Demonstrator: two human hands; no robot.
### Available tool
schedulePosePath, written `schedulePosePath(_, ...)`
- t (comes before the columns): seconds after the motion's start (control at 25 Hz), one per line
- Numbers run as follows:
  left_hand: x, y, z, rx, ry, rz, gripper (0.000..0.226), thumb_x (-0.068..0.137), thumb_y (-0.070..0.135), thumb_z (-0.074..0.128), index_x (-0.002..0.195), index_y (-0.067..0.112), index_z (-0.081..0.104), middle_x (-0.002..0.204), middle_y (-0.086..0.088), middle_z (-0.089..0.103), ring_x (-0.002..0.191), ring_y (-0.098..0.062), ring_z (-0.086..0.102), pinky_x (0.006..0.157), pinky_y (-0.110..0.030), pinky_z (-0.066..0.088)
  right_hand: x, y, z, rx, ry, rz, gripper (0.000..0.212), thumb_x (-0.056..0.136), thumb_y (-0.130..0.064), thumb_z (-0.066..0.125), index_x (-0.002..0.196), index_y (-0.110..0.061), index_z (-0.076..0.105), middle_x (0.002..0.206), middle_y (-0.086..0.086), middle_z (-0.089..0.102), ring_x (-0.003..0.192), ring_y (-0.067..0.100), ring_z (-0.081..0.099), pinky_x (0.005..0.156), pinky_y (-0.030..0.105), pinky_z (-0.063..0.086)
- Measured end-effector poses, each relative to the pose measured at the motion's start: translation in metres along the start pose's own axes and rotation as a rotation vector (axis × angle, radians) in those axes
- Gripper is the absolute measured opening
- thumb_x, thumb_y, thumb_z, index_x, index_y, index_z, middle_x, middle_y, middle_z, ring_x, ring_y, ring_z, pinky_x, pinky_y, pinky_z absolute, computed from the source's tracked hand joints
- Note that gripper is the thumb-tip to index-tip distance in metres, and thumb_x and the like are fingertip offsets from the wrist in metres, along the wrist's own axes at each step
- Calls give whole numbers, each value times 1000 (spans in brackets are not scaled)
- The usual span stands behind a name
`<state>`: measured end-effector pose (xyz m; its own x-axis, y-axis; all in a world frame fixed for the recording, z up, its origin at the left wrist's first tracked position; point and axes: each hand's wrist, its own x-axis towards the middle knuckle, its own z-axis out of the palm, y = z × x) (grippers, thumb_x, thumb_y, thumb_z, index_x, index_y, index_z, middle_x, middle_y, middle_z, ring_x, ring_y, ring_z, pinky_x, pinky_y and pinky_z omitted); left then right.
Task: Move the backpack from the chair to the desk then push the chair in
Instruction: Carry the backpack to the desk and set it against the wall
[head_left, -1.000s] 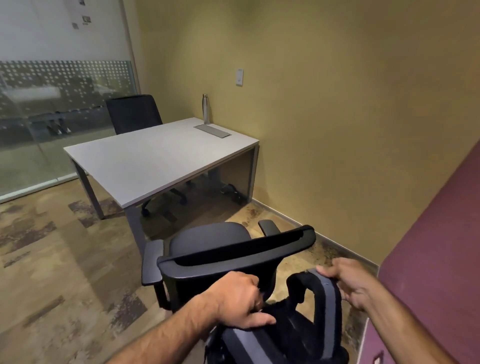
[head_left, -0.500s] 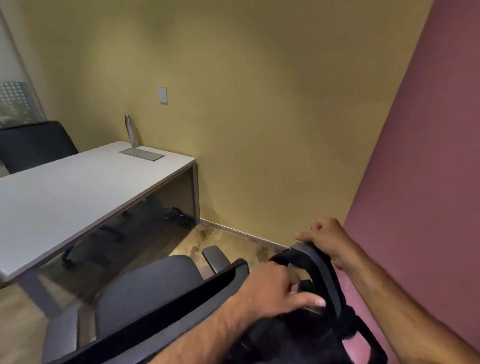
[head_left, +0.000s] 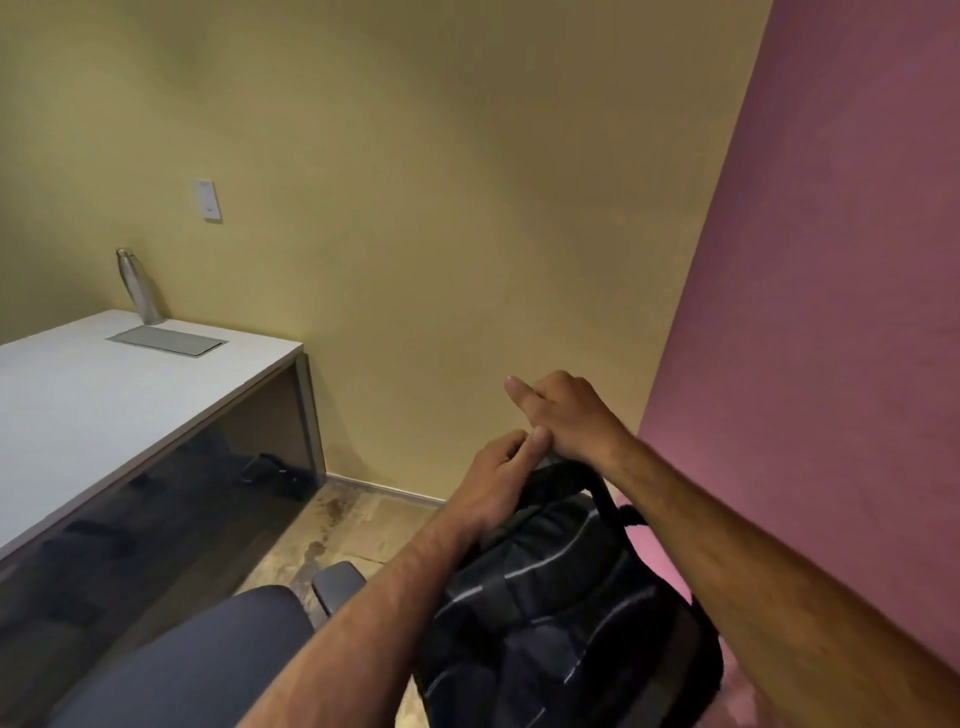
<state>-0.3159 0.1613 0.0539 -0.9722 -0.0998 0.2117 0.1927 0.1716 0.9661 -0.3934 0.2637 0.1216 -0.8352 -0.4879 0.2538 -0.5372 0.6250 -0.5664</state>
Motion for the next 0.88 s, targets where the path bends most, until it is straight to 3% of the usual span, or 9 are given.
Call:
schedulePosePath(0.12,35,-5,-5,-150,-8,7,86,83,75,53,93,-10,63,86,-23,63,84,-31,56,91,-60,50,37,4,2,22,58,-22,68,104,-44,50,44,-15,36,35,-7,37,35,8,38,41,23,27)
schedulePosePath(0.2,58,-9,-10,-208,24,2,90,82,74,60,88,-16,58,79,-20,56,77,-32,50,80,-54,48,61,11,6,59,122,-20,67,104,-41,52,44,-16,36,36,-8,35,36,6,40,42,21,30)
schedulePosePath(0.36,87,-14,-10,-177,182,18,89,76,73,65,75,-15,54,68,-14,51,64,-26,42,64,-45,37,93,29,20,175,180,64,54,101,-44,57,55,-18,42,52,-3,48,48,11,41,52,30,35)
schedulePosePath(0.48,105,-27,-1,-162,312,7,53,82,56,73,55,14,57,56,-4,52,57,-19,45,60,-37,41,110,51,33,451,114,147,44,88,-52,68,65,-18,52,63,0,58,59,16,53,61,32,44)
schedulePosePath(0.56,118,-40,-2,-141,394,-2,54,89,39,77,47,23,48,47,12,44,50,-9,38,55,-32,37,115,81,31,714,112,163,42,74,-57,74,78,-17,61,77,-1,65,74,17,64,70,34,53)
schedulePosePath(0.68,141,-52,-9,-178,494,-12,54,92,23,77,50,24,42,46,15,38,48,-7,33,54,-32,33,103,172,22,777,188,240,74,56,-62,80,113,-19,64,119,1,68,116,19,64,99,38,52)
schedulePosePath(0.76,156,-50,-11,-228,520,1,52,93,21,76,53,22,42,48,11,39,49,-10,34,53,-30,34,87,238,22,754,17,384,119,44,-70,84,146,-23,43,157,10,42,146,28,38,120,52,32)
schedulePosePath(0.84,171,-41,-11,-249,513,36,51,93,22,75,54,22,43,49,9,40,49,-10,35,50,-26,35,80,286,32,829,-220,444,148,36,-72,89,159,-24,22,168,14,21,154,34,22,125,58,20)
schedulePosePath(0.88,177,-36,-12,-258,505,60,51,93,22,74,54,22,43,49,9,41,48,-11,35,49,-25,36,82,302,39,900,-291,449,150,35,-67,94,159,-23,21,166,17,24,152,37,26,124,60,23)
